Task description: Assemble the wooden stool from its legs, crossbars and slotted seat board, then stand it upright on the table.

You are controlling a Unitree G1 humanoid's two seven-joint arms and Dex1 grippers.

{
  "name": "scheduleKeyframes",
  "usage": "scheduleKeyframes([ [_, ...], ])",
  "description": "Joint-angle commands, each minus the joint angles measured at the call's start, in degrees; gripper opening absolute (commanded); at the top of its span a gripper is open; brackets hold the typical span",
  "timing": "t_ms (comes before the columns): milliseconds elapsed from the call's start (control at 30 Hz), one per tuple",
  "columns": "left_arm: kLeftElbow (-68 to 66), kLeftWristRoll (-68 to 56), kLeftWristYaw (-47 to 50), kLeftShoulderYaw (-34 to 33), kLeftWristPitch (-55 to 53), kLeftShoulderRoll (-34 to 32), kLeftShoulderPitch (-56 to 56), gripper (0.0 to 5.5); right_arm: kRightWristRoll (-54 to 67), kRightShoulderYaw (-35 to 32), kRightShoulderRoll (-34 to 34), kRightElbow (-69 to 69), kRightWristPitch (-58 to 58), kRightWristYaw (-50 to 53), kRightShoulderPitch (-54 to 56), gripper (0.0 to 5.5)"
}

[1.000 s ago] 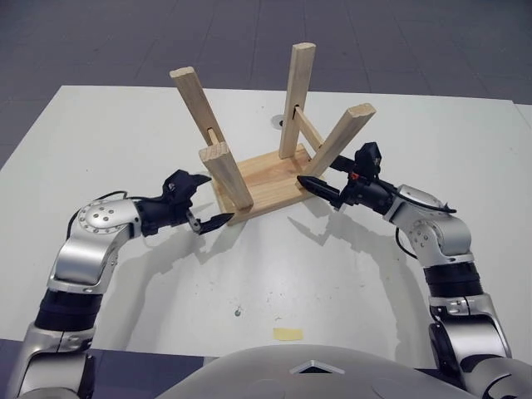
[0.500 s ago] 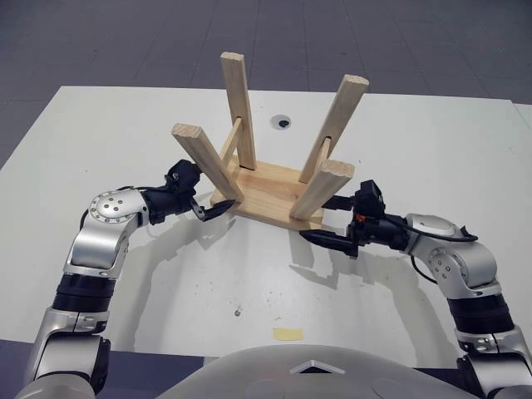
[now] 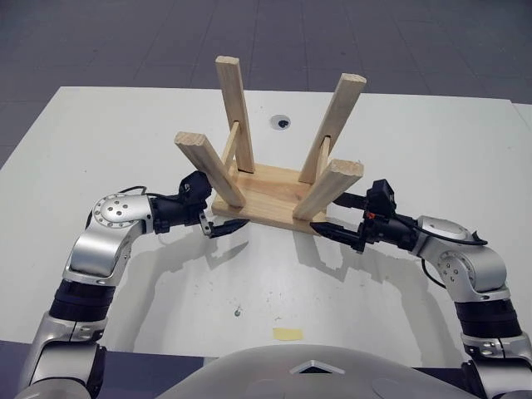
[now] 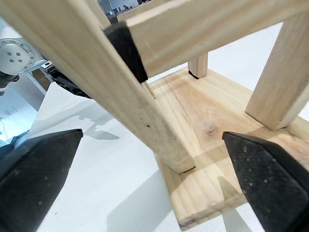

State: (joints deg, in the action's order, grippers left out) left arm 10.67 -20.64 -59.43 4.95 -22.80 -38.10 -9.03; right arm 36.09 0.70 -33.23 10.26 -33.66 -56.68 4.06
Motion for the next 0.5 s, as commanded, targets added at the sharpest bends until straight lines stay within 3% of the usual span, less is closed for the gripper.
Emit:
scheduleKeyframes([
  [33, 3.78, -3.94, -0.96, -0.70, -4.37, -0.68, 0.12, 5.38, 0.17, -0.37, -0.48, -0.64, -0.42, -0.73, 1.29, 5.40],
  [433, -8.43, -0.75, 1.75, -3.05, 4.34, 2.15, -4.30, 5.38, -0.33, 0.86, -0.25, -3.82, 0.08, -4.25, 5.13, 5.40],
  [500, -9.69, -0.50, 0.48, -2.12, 4.75, 2.06, -4.82, 5.06, -0.12, 0.67, 0.30, -5.40, 0.17, -4.89, 6.26, 5.05],
])
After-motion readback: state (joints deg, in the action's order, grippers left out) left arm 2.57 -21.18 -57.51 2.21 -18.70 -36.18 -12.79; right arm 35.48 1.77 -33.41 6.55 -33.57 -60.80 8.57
